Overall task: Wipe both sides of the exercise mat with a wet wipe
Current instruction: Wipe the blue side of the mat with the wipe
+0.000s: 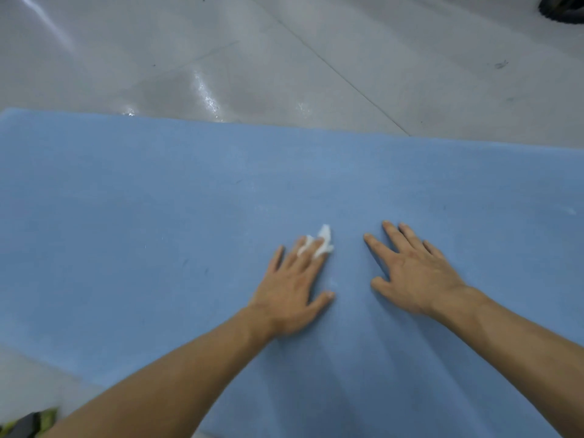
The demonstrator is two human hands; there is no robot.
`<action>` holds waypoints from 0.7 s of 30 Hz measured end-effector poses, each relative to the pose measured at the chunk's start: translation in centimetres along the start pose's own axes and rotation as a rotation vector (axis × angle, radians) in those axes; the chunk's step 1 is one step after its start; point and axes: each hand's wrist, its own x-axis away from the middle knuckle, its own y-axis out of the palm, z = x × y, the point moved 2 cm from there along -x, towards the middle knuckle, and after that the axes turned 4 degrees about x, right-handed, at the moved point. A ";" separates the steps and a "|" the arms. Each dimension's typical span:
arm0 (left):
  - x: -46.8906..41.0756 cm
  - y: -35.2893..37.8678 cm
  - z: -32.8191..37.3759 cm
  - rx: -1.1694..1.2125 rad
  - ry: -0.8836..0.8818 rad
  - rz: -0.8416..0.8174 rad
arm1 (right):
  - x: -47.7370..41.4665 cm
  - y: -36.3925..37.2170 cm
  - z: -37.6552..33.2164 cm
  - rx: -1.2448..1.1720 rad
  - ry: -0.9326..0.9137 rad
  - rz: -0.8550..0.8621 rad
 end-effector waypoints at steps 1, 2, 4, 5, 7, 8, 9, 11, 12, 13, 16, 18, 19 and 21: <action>0.8 0.4 0.9 -0.026 0.042 -0.007 | 0.2 0.1 0.0 -0.003 0.000 0.002; 1.6 0.5 1.0 -0.046 0.055 -0.006 | 0.3 0.3 0.0 -0.005 0.000 0.004; 3.2 0.5 -0.4 -0.050 0.007 0.007 | 0.6 0.7 -0.1 -0.002 -0.005 0.008; 3.9 0.3 -1.7 -0.039 -0.051 0.017 | 0.8 0.9 -0.2 0.002 -0.007 0.015; 5.3 -0.5 -4.8 0.006 -0.208 0.058 | 1.1 1.5 -0.4 0.013 -0.007 0.037; 5.9 -0.9 -6.7 0.037 -0.297 0.091 | 1.3 1.7 -0.6 0.014 -0.008 0.044; 6.6 -1.3 -8.5 0.059 -0.385 0.132 | 1.5 1.9 -0.7 0.009 -0.010 0.046; 8.2 -2.0 -12.1 0.090 -0.572 0.216 | 2.1 2.2 -1.1 -0.001 -0.020 0.044; 8.9 -2.2 -13.2 0.110 -0.661 0.237 | 2.4 2.4 -1.2 0.001 -0.025 0.046; 9.3 -2.2 -13.8 0.125 -0.716 0.244 | 2.7 2.6 -1.4 0.003 -0.031 0.049; 9.1 -1.8 -12.5 0.150 -0.634 0.257 | 3.6 3.6 -2.0 0.007 -0.063 0.065; 8.1 -0.8 -9.4 0.159 -0.506 0.240 | 4.0 4.3 -2.4 -0.012 -0.080 0.097; 7.8 -0.1 -7.4 0.145 -0.454 0.222 | 4.2 4.7 -2.5 -0.016 -0.085 0.116; 7.6 1.7 -2.8 0.123 -0.369 0.190 | 4.6 5.4 -2.4 0.012 -0.093 0.156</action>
